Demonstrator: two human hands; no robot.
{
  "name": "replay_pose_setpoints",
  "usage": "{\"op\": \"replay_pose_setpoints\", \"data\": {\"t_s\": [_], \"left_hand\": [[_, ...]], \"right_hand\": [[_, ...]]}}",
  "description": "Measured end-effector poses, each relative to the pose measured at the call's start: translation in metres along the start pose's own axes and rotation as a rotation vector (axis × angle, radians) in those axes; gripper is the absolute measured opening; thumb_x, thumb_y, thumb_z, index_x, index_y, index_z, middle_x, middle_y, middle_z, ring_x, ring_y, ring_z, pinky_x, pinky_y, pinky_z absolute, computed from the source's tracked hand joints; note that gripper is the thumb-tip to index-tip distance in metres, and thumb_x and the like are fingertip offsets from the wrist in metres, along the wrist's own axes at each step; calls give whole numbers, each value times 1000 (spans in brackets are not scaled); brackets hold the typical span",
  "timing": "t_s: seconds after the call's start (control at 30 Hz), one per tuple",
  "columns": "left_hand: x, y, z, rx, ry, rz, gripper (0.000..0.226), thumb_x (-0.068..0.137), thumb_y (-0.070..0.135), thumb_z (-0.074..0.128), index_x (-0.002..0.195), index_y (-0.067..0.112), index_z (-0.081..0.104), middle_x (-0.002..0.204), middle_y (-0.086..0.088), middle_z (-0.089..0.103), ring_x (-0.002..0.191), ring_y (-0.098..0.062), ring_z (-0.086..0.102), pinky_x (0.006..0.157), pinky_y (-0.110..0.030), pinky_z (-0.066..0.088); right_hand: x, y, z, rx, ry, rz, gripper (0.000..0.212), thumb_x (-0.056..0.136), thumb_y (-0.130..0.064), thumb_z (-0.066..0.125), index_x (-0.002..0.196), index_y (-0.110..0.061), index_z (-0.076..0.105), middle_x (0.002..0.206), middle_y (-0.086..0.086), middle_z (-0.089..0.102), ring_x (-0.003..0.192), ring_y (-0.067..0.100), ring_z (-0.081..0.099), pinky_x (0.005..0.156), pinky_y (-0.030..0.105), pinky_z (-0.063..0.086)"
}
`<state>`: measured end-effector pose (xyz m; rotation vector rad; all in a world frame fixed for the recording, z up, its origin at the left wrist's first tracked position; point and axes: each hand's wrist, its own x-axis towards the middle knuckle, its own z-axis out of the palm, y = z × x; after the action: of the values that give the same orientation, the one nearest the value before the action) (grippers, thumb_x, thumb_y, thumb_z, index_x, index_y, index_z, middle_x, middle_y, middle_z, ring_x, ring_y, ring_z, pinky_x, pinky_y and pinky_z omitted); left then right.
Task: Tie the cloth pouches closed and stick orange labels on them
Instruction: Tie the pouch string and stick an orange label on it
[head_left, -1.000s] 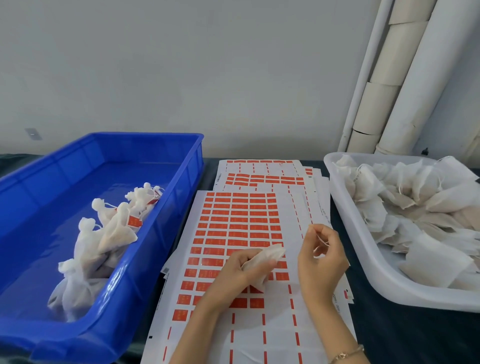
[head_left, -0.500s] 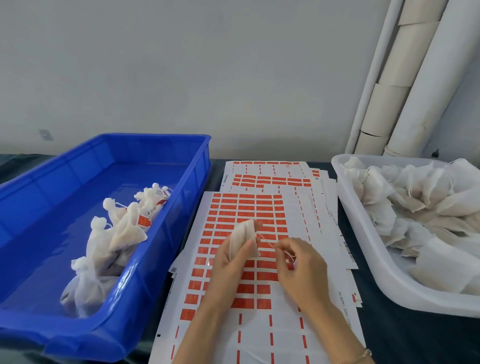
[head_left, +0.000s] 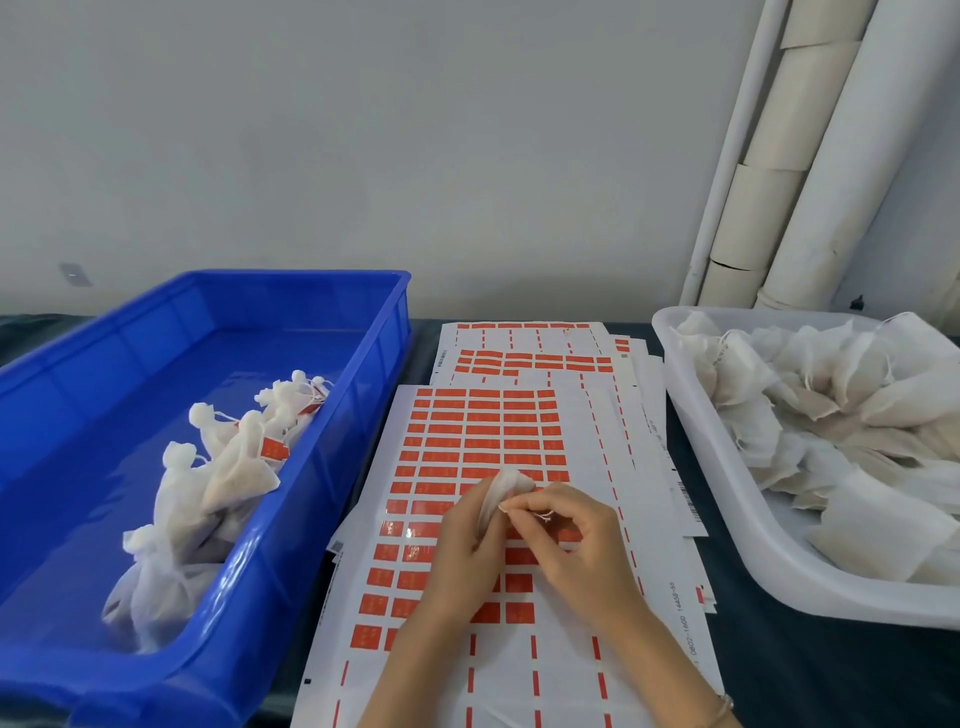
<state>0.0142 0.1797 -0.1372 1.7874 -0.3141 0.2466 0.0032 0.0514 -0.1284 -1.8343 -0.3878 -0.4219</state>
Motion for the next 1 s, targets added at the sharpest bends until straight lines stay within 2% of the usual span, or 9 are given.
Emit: {"op": "replay_pose_setpoints", "data": {"t_s": [0.17, 0.23, 0.3, 0.37, 0.47, 0.6, 0.8, 0.9, 1.0], "left_hand": [[-4, 9, -3, -131, 0, -130, 22, 92, 45, 44, 93, 44, 66, 94, 20, 69, 92, 1, 64, 68, -6, 48], [-5, 5, -4, -175, 29, -294, 27, 86, 56, 43, 97, 39, 60, 94, 16, 67, 88, -3, 66, 61, -9, 50], [-6, -2, -5, -231, 65, -390, 28, 86, 55, 40, 98, 34, 55, 95, 13, 65, 84, -8, 67, 59, -11, 51], [-6, -4, -6, -235, 71, -378, 36, 83, 59, 39, 102, 34, 57, 91, 14, 68, 86, -6, 68, 62, -14, 53], [-8, -6, -6, -189, 37, -365, 52, 77, 64, 41, 114, 31, 56, 104, 9, 68, 93, -9, 68, 78, -22, 57], [-9, -4, -6, -179, 14, -333, 45, 80, 62, 41, 109, 33, 60, 102, 11, 68, 92, -2, 66, 69, -11, 52], [-4, 0, -2, -165, 27, -284, 38, 82, 54, 41, 106, 33, 61, 99, 13, 65, 93, -3, 64, 71, -10, 50], [-3, -4, -1, -159, 53, -247, 38, 84, 51, 43, 103, 25, 64, 94, 7, 67, 90, -6, 64, 71, -12, 51], [-1, -6, -1, -175, 106, -276, 37, 84, 51, 43, 99, 25, 64, 91, 11, 67, 88, -5, 65, 67, -12, 51]], "right_hand": [[2, 2, -3, 92, 145, 91, 12, 88, -22, 64, 94, -32, 69, 91, -19, 70, 91, 8, 66, 72, 14, 53], [3, 4, -3, 69, 188, 148, 13, 86, -21, 65, 95, -31, 66, 91, -21, 67, 90, 5, 63, 71, 14, 53], [4, 5, -2, 60, 161, 208, 21, 82, -24, 62, 100, -34, 62, 94, -23, 64, 92, 1, 60, 71, 11, 51], [4, 6, -1, 75, 77, 272, 24, 89, -17, 61, 105, -35, 62, 103, -22, 63, 96, 1, 59, 74, 9, 49], [5, 6, -2, 98, 13, 323, 26, 92, -10, 58, 95, -35, 64, 99, -15, 66, 93, 1, 63, 70, 5, 48], [8, 2, -5, 137, 10, 329, 23, 89, -11, 65, 91, -34, 65, 92, -16, 68, 87, -8, 63, 66, 7, 49], [7, 5, -6, 159, 94, 359, 15, 80, -24, 75, 87, -34, 67, 81, -27, 68, 83, -7, 64, 60, 6, 49], [6, 8, -6, 122, 133, 302, 18, 79, -18, 77, 85, -31, 66, 82, -25, 68, 82, -1, 67, 61, 9, 51], [4, 9, -4, 22, 149, 172, 23, 79, -8, 75, 80, -27, 62, 83, -20, 66, 82, 4, 66, 66, 11, 52]]}}
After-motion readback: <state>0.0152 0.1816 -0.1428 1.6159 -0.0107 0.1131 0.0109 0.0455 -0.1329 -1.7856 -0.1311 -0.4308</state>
